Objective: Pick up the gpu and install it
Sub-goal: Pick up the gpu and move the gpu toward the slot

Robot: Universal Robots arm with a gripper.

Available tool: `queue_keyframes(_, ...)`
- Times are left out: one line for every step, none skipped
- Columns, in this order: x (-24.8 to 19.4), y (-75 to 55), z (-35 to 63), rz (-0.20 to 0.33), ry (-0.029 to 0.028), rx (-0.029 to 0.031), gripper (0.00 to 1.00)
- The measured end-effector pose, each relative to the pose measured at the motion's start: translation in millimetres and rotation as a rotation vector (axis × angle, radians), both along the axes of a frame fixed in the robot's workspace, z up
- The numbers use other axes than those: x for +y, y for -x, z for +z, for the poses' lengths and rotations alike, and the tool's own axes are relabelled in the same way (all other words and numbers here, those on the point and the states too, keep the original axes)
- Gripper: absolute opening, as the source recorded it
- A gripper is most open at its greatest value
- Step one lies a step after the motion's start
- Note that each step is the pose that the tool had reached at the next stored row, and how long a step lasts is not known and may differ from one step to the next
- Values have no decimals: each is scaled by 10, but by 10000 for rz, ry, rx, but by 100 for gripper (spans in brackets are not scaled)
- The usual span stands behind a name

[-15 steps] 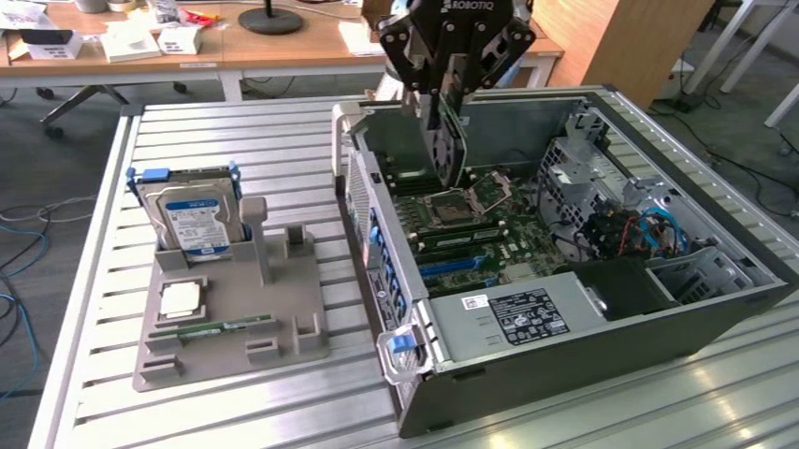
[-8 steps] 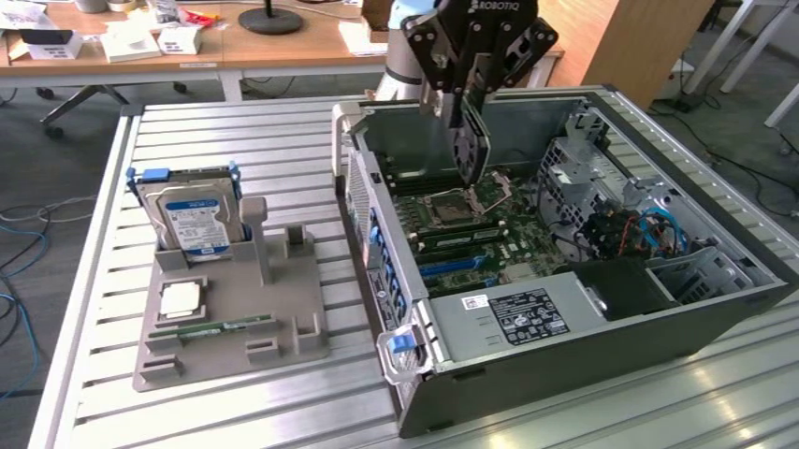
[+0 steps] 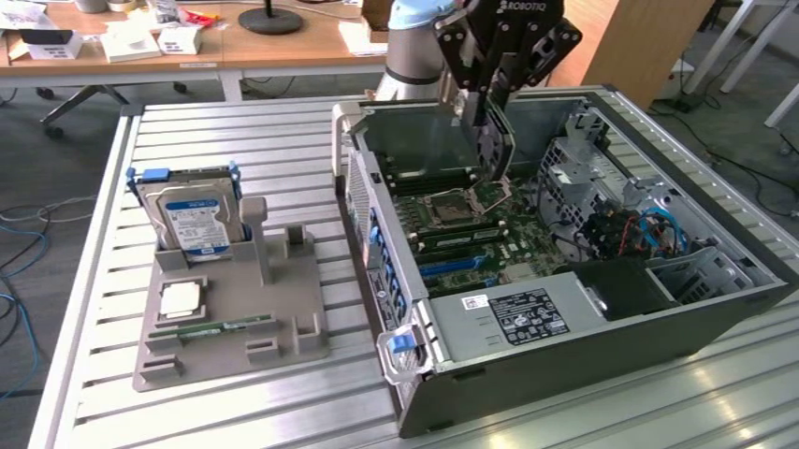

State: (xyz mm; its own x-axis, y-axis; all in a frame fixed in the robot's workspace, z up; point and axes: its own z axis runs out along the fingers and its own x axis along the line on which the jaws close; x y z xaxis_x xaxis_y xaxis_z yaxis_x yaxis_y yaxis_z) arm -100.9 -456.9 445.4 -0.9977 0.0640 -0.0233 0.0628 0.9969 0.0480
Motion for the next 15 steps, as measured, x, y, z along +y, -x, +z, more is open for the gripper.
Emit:
queue_keyframes(1, -32, 0, 0, 0, 0, 27)
queue_keyframes(1, -65, 0, 1, -1, 0, 27)
queue_keyframes(2, -98, 0, 1, -1, -1, 27)
queue_keyframes(2, -131, 0, 1, -1, 0, 27)
queue_keyframes(3, -164, 0, 0, -1, 0, 27)
queue_keyframes(3, -194, 0, 0, -1, 0, 27)
queue_keyframes(4, -228, 0, 1, -1, 0, 27)
queue_keyframes(4, -261, 0, 1, -2, 0, 27)
queue_keyframes(5, -292, 0, 1, -2, 0, 27)
queue_keyframes(5, -323, 0, 0, -2, 0, 27)
queue_keyframes(6, -354, 0, 0, -2, 0, 27)
queue_keyframes(6, -386, 0, 2, -2, 0, 27)
queue_keyframes(7, -419, 0, 1, -2, 0, 27)
queue_keyframes(7, -452, 0, 1, -3, 0, 27)
queue_keyframes(7, -486, 0, 0, -3, 0, 27)
